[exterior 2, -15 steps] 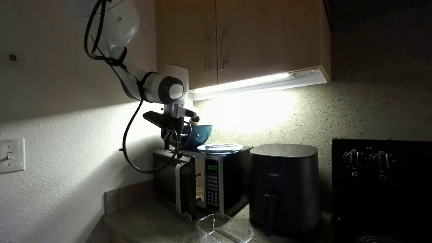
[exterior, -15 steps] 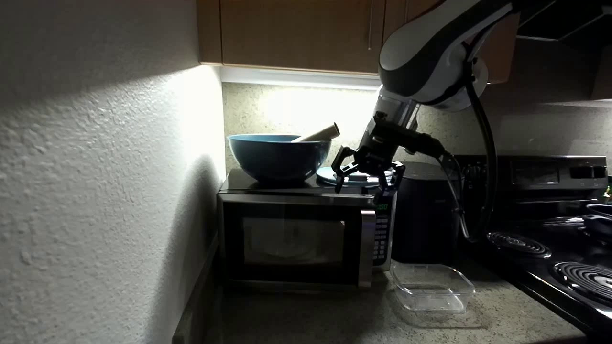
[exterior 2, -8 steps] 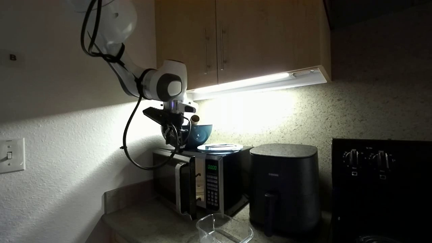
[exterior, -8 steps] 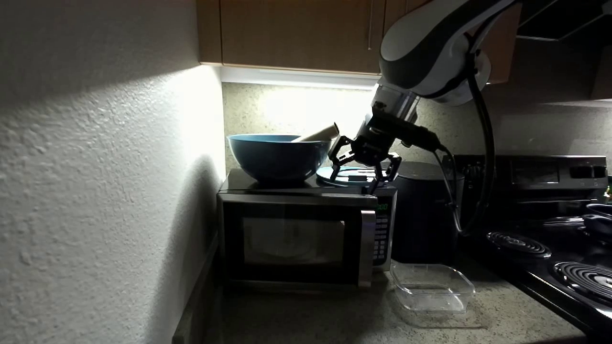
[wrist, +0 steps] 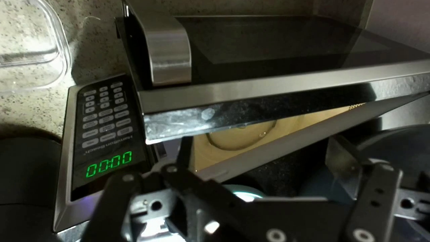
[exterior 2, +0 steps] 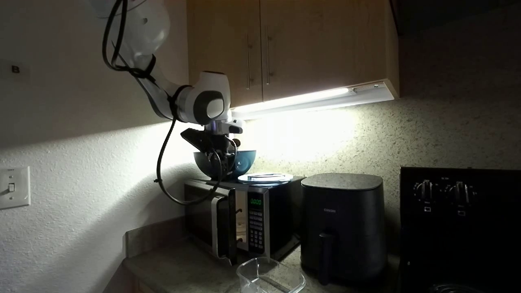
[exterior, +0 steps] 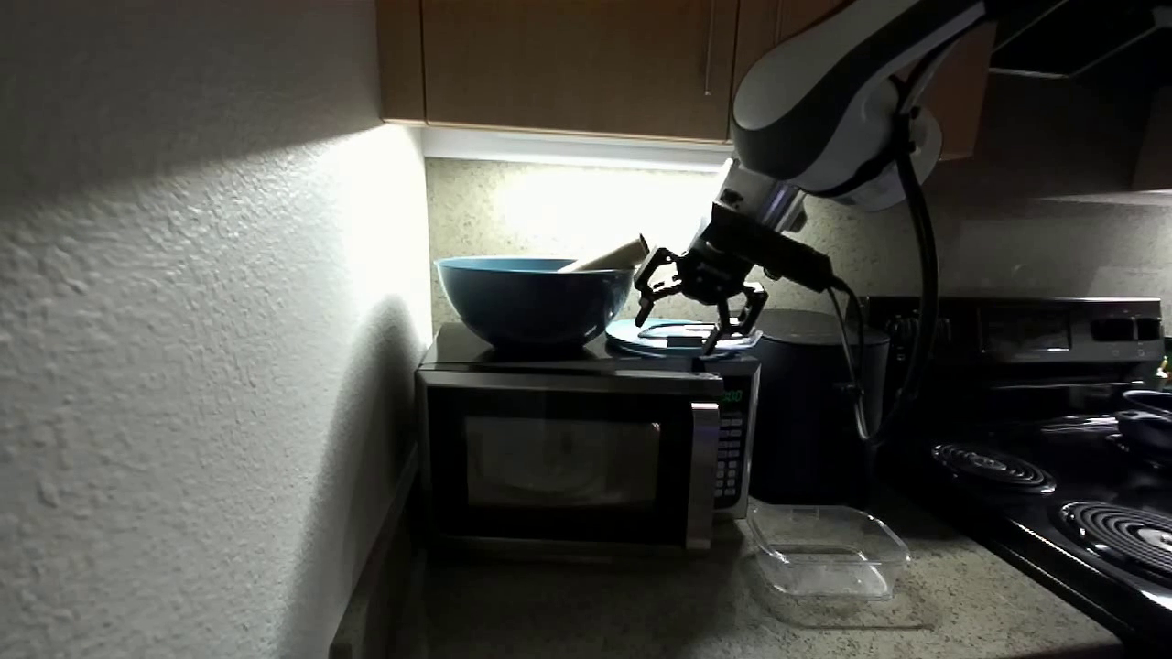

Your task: Put the clear lunch box inside the microwave

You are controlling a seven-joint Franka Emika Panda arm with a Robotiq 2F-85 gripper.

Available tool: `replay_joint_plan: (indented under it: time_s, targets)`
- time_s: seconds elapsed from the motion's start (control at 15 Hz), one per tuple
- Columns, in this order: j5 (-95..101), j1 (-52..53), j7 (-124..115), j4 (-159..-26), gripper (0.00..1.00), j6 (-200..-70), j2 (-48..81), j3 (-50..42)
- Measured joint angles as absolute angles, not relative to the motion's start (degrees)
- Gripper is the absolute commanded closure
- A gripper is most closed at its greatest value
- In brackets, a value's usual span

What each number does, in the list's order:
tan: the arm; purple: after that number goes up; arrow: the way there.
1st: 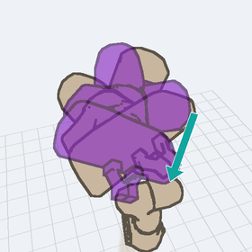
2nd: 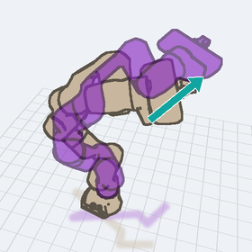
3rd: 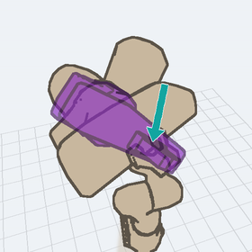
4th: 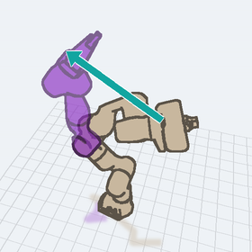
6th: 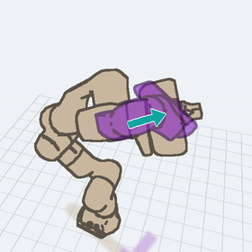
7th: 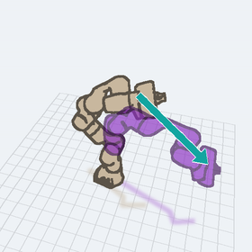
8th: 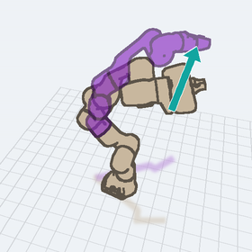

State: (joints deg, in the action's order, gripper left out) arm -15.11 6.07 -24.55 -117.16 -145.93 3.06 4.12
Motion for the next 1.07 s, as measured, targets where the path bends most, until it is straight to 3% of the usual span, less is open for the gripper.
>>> replay_joint_plan:
  time_s: [0.33,1.07]
  targets:
    - [-15.05,5.41,-26.89,-117.14,0.00,-144.56,3.80,2.69]
    - [-14.68,3.83,-27.77,-108.30,0.00,-119.89,10.01,0.37]
